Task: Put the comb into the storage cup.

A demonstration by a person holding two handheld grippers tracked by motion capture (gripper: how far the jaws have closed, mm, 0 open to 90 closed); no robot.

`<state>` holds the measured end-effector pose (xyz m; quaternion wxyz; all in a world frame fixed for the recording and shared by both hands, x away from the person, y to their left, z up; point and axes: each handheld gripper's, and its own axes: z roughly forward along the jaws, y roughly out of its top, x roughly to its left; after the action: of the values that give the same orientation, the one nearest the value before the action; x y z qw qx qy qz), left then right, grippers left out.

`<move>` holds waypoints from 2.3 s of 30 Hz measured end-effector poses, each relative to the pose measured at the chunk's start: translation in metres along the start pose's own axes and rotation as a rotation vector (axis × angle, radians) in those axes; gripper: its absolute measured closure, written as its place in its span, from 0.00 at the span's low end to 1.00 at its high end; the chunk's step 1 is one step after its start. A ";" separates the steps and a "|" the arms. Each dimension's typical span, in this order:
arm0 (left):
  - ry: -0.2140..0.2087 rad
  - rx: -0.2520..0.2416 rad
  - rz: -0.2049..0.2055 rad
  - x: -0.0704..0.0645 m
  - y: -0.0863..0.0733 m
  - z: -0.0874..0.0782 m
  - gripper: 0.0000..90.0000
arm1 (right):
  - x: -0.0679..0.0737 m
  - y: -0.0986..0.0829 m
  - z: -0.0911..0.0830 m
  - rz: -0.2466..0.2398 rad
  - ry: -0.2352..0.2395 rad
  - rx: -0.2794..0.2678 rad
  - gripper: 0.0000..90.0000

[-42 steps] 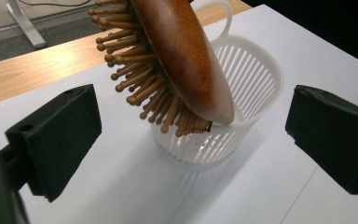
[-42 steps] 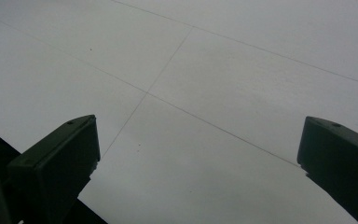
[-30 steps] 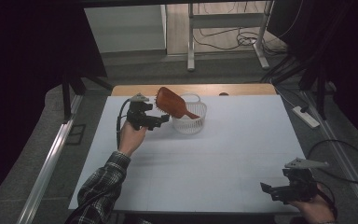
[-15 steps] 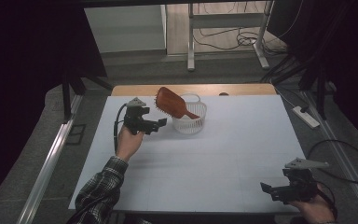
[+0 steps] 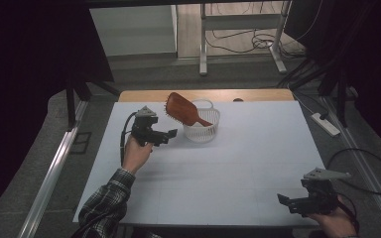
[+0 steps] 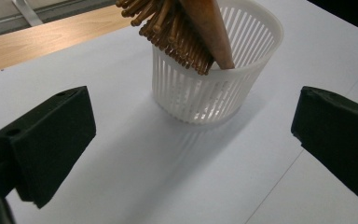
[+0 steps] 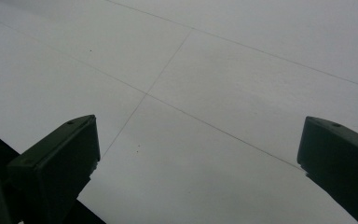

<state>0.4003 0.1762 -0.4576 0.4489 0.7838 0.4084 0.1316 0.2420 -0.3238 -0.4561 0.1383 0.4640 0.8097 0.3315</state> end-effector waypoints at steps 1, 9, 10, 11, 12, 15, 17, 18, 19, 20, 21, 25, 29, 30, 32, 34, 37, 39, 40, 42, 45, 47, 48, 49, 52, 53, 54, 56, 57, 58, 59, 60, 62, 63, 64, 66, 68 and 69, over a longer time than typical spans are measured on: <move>0.003 0.000 0.002 -0.001 0.000 -0.001 0.00 | 0.000 0.000 0.000 -0.001 -0.001 -0.001 0.00; 0.007 0.011 0.004 -0.003 0.000 -0.005 0.00 | 0.000 0.000 -0.001 -0.005 -0.001 -0.005 0.00; 0.005 0.014 0.003 -0.004 0.000 -0.005 0.00 | 0.000 0.000 -0.001 -0.001 -0.003 -0.006 0.00; 0.004 0.016 0.005 -0.004 0.000 -0.006 0.00 | 0.000 0.000 -0.001 -0.001 -0.003 -0.007 0.00; 0.003 0.017 0.008 -0.004 0.000 -0.006 0.00 | 0.000 0.000 -0.001 -0.002 -0.002 -0.007 0.00; -0.005 0.019 0.006 -0.005 -0.001 -0.007 0.00 | 0.000 0.000 -0.001 -0.006 -0.003 -0.009 0.00; -0.007 0.018 0.004 -0.006 -0.002 -0.008 0.00 | 0.001 0.000 -0.001 -0.012 -0.004 -0.009 0.00; -0.010 0.017 0.002 -0.006 -0.003 -0.009 0.00 | 0.001 0.000 -0.001 -0.011 -0.004 -0.009 0.00; -0.014 0.016 -0.002 -0.006 -0.004 -0.009 0.00 | 0.001 -0.001 -0.001 -0.008 -0.003 -0.010 0.00; -0.014 0.016 -0.003 -0.006 -0.004 -0.009 0.00 | 0.000 -0.001 -0.001 -0.006 -0.001 -0.011 0.00; -0.014 0.020 -0.002 -0.006 -0.005 -0.010 0.00 | 0.000 -0.001 -0.001 -0.005 0.001 -0.010 0.00; -0.014 0.025 0.000 -0.006 -0.007 -0.012 0.00 | 0.000 -0.001 -0.001 -0.001 0.000 -0.012 0.00; -0.015 0.028 0.000 -0.007 -0.009 -0.014 0.00 | 0.000 -0.001 -0.002 0.004 -0.002 -0.016 0.00; -0.016 0.028 -0.001 -0.007 -0.009 -0.015 0.00 | 0.000 -0.001 -0.002 0.006 -0.002 -0.015 0.00; -0.016 0.026 -0.002 -0.007 -0.010 -0.016 0.00 | 0.000 -0.001 -0.002 0.002 -0.004 -0.017 0.00; -0.017 0.029 -0.002 -0.007 -0.010 -0.017 0.00 | 0.001 -0.001 -0.002 -0.005 -0.008 -0.016 0.00; -0.023 0.034 -0.002 -0.008 -0.011 -0.018 0.00 | 0.002 -0.001 -0.002 -0.011 -0.016 -0.017 0.00; -0.025 0.038 -0.002 -0.009 -0.012 -0.019 0.00 | 0.002 -0.001 -0.002 -0.011 -0.017 -0.018 0.00; -0.026 0.039 -0.002 -0.009 -0.012 -0.019 0.00 | 0.002 -0.001 -0.002 -0.012 -0.019 -0.017 0.00; -0.029 0.040 -0.007 -0.009 -0.013 -0.020 0.00 | 0.002 -0.001 -0.002 -0.012 -0.019 -0.016 0.00; -0.033 0.042 -0.010 -0.010 -0.015 -0.022 0.00 | 0.002 -0.001 -0.002 -0.013 -0.021 -0.015 0.00; -0.034 0.042 -0.011 -0.010 -0.015 -0.022 0.00 | 0.002 -0.001 -0.002 -0.013 -0.022 -0.016 0.00; -0.036 0.048 -0.010 -0.011 -0.016 -0.024 0.00 | 0.002 -0.001 -0.002 -0.012 -0.023 -0.017 0.00; -0.036 0.048 -0.010 -0.012 -0.016 -0.024 0.00 | 0.002 -0.001 -0.002 -0.011 -0.023 -0.017 0.00; -0.038 0.055 -0.009 -0.013 -0.018 -0.026 0.00 | 0.002 -0.001 -0.002 -0.012 -0.024 -0.016 0.00; -0.039 0.056 -0.009 -0.013 -0.018 -0.027 0.00 | 0.002 -0.001 -0.002 -0.012 -0.024 -0.015 0.00; -0.039 0.057 -0.008 -0.014 -0.019 -0.027 0.00 | 0.002 -0.001 -0.002 -0.012 -0.023 -0.015 0.00; -0.040 0.058 -0.008 -0.014 -0.019 -0.028 0.00 | 0.002 -0.001 -0.002 -0.013 -0.023 -0.015 0.00; -0.043 0.058 -0.010 -0.014 -0.020 -0.029 0.00 | 0.002 -0.001 -0.002 -0.013 -0.024 -0.015 0.00; -0.043 0.058 -0.009 -0.015 -0.020 -0.030 0.00 | 0.002 -0.001 -0.002 -0.014 -0.024 -0.016 0.00; -0.043 0.058 -0.009 -0.015 -0.020 -0.030 0.00 | 0.002 -0.001 -0.002 -0.014 -0.025 -0.015 0.00; -0.044 0.059 -0.009 -0.016 -0.021 -0.032 0.00 | 0.002 -0.001 -0.002 -0.014 -0.025 -0.015 0.00; -0.045 0.061 -0.008 -0.017 -0.021 -0.033 0.00 | 0.002 -0.001 -0.002 -0.015 -0.025 -0.015 0.00; -0.044 0.063 -0.006 -0.017 -0.022 -0.034 0.00 | 0.002 -0.001 -0.002 -0.015 -0.025 -0.015 0.00; -0.043 0.064 -0.004 -0.018 -0.022 -0.034 0.00 | 0.002 -0.001 -0.002 -0.015 -0.026 -0.014 0.00; -0.043 0.063 -0.005 -0.018 -0.023 -0.035 0.00 | 0.002 -0.001 -0.002 -0.016 -0.026 -0.014 0.00; -0.042 0.066 -0.004 -0.019 -0.024 -0.037 0.00 | 0.002 -0.001 -0.002 -0.016 -0.026 -0.014 0.00; -0.042 0.067 -0.004 -0.019 -0.025 -0.037 0.00 | 0.002 -0.001 -0.002 -0.016 -0.026 -0.014 0.00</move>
<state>0.3541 0.1901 -0.4537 0.4312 0.8000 0.4049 0.1006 0.2390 -0.3229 -0.4553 0.1548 0.4610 0.8091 0.3299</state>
